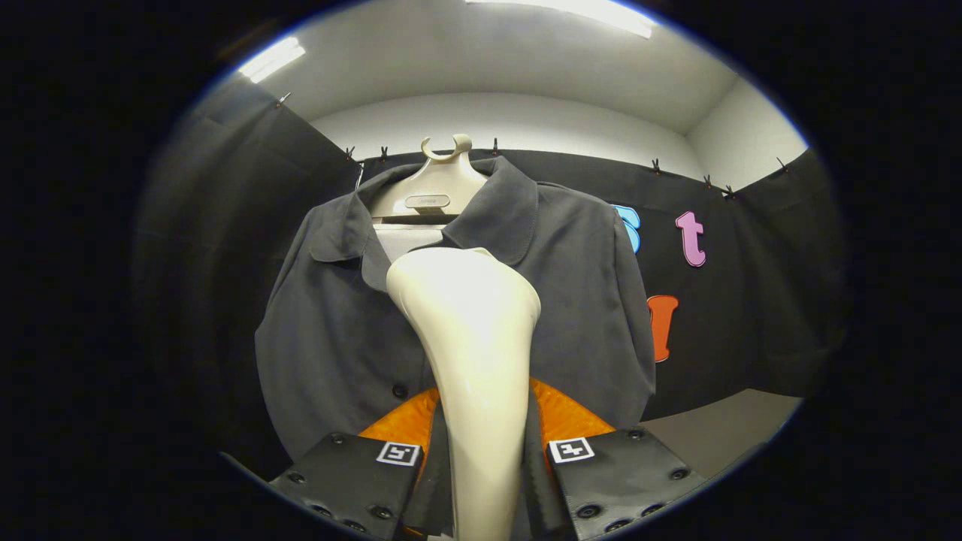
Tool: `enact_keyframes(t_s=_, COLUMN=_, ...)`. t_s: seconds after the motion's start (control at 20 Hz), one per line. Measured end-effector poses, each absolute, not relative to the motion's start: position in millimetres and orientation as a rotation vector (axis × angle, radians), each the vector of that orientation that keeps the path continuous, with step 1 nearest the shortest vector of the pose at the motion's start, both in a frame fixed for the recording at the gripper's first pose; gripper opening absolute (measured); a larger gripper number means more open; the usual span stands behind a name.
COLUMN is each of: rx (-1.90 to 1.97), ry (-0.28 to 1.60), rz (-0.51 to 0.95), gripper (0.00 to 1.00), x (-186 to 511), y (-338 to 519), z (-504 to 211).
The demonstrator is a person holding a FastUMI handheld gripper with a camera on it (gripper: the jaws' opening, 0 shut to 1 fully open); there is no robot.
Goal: Iron the clothes twice with a garment steamer, once on the left side and once on the right side.
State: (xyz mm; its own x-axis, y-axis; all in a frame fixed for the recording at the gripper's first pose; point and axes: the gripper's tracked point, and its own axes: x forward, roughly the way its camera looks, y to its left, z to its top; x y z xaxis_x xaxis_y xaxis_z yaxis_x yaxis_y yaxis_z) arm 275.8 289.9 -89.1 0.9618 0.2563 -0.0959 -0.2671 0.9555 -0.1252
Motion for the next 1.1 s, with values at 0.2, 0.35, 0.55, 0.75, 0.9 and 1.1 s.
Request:
enact_keyframes(t_s=0.2, rx=-0.150, ry=0.077, rz=0.259, gripper=0.49, x=277.4, y=290.1, z=-90.5)
enact_keyframes(t_s=0.35, rx=-0.160, ry=0.073, rz=0.253, gripper=0.48, x=276.8, y=289.8, z=-90.7)
enact_keyframes(t_s=0.55, rx=-0.167, ry=0.078, rz=0.249, gripper=0.48, x=276.4, y=288.5, z=-93.1)
enact_keyframes(t_s=0.75, rx=-0.169, ry=0.095, rz=0.237, gripper=0.48, x=273.4, y=283.5, z=-103.4)
enact_keyframes(t_s=0.9, rx=-0.182, ry=0.105, rz=0.229, gripper=0.48, x=269.9, y=280.0, z=-110.6)
enact_keyframes(t_s=1.1, rx=-0.190, ry=0.126, rz=0.219, gripper=0.48, x=264.8, y=276.6, z=-125.0)
